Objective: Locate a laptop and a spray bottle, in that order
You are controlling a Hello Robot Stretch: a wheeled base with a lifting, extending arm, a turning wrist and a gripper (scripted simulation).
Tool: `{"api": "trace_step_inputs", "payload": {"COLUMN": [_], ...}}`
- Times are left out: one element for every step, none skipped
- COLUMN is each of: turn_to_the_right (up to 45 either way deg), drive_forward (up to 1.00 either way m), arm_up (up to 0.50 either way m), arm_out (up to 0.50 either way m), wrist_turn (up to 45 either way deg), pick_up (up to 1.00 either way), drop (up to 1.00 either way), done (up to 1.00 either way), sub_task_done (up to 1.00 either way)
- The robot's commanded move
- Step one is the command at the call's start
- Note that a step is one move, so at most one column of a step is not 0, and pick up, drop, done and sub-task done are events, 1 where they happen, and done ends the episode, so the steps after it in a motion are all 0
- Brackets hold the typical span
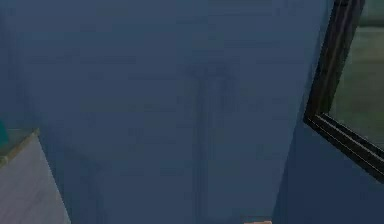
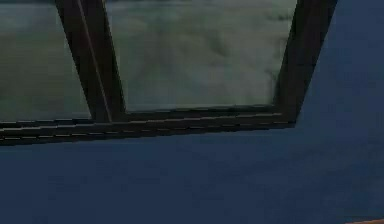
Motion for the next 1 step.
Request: {"api": "trace_step_inputs", "payload": {"turn_to_the_right": [-45.0], "drive_forward": [0.00], "arm_up": [0.00], "arm_out": [0.00], "wrist_turn": [0.0], "pick_up": [0.00], "drop": [0.00], "done": [0.00], "sub_task_done": [0.00]}}
